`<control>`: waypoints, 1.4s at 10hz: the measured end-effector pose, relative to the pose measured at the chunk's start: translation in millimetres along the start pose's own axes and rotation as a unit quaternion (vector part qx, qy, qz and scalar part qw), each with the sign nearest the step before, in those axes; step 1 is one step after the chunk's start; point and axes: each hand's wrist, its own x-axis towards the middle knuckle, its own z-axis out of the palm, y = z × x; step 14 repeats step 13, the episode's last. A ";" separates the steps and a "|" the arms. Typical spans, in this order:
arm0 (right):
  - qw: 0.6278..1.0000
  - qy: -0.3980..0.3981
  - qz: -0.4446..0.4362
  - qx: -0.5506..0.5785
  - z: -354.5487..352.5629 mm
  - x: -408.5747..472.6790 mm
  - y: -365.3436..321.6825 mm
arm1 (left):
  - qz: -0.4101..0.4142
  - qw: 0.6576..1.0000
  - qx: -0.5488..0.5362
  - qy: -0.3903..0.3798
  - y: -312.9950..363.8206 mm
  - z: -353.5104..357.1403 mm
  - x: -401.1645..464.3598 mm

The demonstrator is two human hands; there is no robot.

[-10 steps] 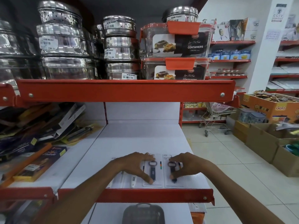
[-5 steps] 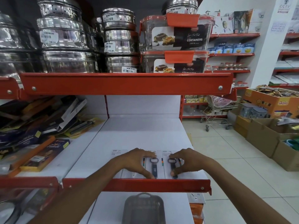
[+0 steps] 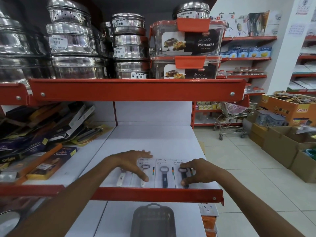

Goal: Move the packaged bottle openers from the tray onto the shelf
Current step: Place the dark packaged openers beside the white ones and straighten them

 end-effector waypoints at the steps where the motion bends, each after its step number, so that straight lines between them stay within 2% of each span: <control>1: 1.000 -0.002 0.000 -0.002 0.0 0.6 0.4 | -0.022 0.998 0.057 -0.035 -10.8 -2.4 -5.8; 5: 1.000 -0.010 0.011 -0.008 -2.0 -0.2 -2.7 | -0.015 0.998 0.053 -0.039 -13.0 8.1 -3.4; 7: 1.000 -0.009 0.005 -0.008 -0.1 1.1 -2.3 | -0.039 0.999 0.022 -0.019 -41.8 -11.4 -19.2; 8: 1.000 -0.010 0.005 -0.004 -0.9 0.9 -3.5 | -0.076 0.992 0.086 -0.058 -65.5 -17.6 -31.8; 9: 1.000 -0.010 0.005 -0.005 -2.1 0.6 -4.2 | -0.078 0.989 0.102 -0.079 -68.5 -13.1 -34.4; 14: 1.000 -0.017 0.008 -0.017 -3.9 1.5 -9.6 | -0.068 0.993 0.077 -0.064 -51.4 -9.1 -36.0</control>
